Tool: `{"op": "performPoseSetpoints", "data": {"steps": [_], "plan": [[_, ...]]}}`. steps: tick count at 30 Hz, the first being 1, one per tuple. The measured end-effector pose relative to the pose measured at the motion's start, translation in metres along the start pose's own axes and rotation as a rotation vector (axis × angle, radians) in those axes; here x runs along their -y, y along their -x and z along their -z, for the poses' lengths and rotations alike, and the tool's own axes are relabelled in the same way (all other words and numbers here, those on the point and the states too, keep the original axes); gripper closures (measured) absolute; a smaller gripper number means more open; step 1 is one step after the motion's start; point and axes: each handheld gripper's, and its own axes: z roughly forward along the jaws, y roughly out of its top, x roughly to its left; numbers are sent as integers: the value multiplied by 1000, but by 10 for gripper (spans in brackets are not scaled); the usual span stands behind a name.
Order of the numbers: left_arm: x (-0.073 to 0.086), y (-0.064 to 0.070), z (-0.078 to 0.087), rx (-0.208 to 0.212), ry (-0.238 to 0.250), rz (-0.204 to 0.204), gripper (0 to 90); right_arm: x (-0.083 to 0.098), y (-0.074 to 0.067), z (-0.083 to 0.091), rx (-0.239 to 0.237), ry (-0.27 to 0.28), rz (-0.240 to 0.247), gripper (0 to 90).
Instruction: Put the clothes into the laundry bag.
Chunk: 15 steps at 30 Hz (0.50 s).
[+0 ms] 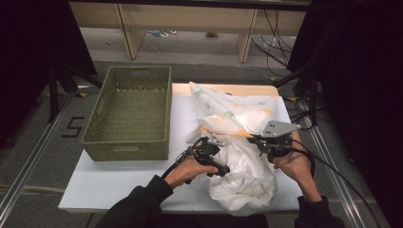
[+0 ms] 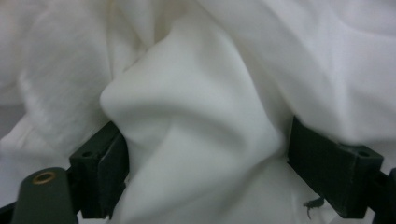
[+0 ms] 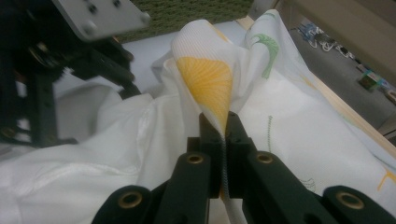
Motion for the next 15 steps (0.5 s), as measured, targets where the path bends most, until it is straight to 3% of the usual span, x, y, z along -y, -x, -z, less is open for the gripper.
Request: {"op": "performPoseSetpoints", "data": {"steps": [1,3,4,7,8,11,15], "plan": [[-2,-2,-4,9,28,15,530,0,0,0,-1,-1,4,899],[-7,-3,-8,23,71,61,729,0,0,0,-2,1,2,899],[-11,-2,-7,13,92,59,777,0,0,1,11,3,7,899],[-27,1,2,4,158,55,827,-1,0,5,-5,15,3,899],[-33,0,6,-9,178,40,830,-2,1,8,9,23,6,899],[-48,-7,13,-54,226,59,832,-7,0,16,6,43,10,899],[-57,-25,-1,-125,235,87,828,-11,-5,19,-3,44,23,900]]}}
